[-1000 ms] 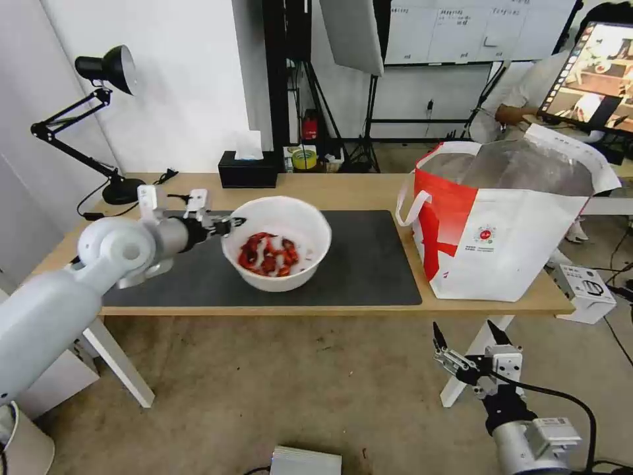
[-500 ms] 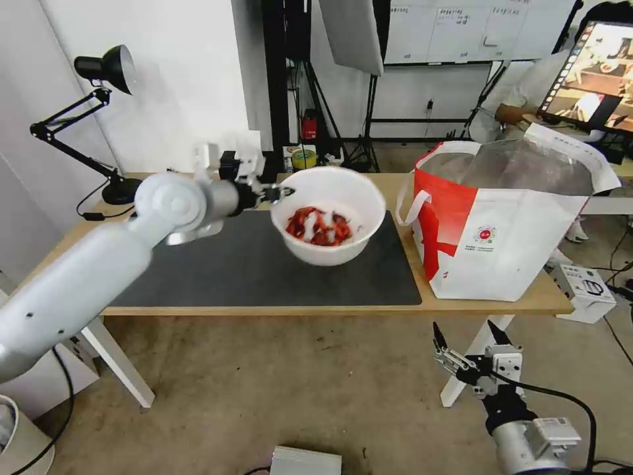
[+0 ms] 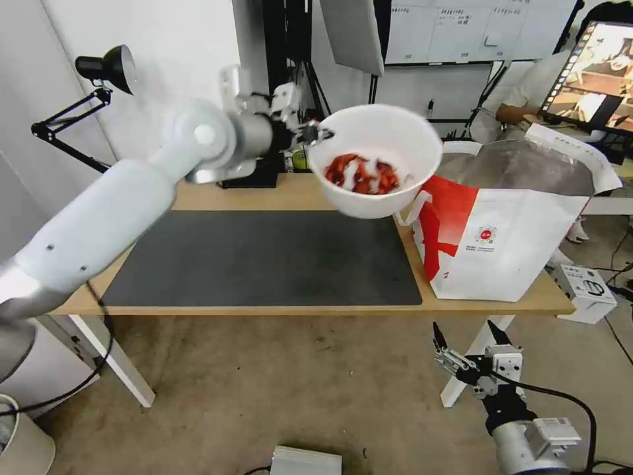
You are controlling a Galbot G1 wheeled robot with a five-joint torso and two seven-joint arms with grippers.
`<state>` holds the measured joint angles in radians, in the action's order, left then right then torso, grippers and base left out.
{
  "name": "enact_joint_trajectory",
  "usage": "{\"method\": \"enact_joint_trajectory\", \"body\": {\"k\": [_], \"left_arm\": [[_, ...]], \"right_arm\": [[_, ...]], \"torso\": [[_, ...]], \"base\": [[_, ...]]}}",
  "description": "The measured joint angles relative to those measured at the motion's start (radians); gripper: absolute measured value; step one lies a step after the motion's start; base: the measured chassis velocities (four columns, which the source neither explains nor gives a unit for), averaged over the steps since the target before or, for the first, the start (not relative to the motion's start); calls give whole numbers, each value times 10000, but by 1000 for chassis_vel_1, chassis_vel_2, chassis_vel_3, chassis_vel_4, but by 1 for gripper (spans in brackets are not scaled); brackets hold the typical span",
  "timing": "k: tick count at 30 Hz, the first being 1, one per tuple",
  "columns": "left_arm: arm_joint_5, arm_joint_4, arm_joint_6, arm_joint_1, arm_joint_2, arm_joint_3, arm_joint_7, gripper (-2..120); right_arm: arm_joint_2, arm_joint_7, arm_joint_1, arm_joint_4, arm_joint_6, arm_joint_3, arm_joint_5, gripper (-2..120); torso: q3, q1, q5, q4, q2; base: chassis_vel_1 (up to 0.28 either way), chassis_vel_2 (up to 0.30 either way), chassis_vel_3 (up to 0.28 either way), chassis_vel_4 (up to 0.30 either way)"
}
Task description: Pick up the trash from the table and place it into the takeout bag.
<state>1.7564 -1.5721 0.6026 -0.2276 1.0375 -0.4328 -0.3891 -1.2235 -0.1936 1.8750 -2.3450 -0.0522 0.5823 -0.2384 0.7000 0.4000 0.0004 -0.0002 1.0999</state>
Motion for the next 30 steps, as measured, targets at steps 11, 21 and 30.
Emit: {"method": "enact_joint_trajectory", "body": {"k": [11,21,30], "left_arm": [[17,1856,-149,-1034,1918,-292,-324,0],[-340,3526,-284,-1559,3957,-185,-807,0],[-916,4635,-461,-1591,5420,-147,-1283,0]], "right_arm": [[0,0,-1,0,0,0,0,100],[0,0,0,0,0,0,0,100],[0,0,-1,0,1,-1,-1,100]], "torso": [[1,0,-2,4,0],[0,0,0,2,0],[-1,0,0,1,0]], "base": [[0,0,0,0],[0,0,0,0],[0,0,0,0]]}}
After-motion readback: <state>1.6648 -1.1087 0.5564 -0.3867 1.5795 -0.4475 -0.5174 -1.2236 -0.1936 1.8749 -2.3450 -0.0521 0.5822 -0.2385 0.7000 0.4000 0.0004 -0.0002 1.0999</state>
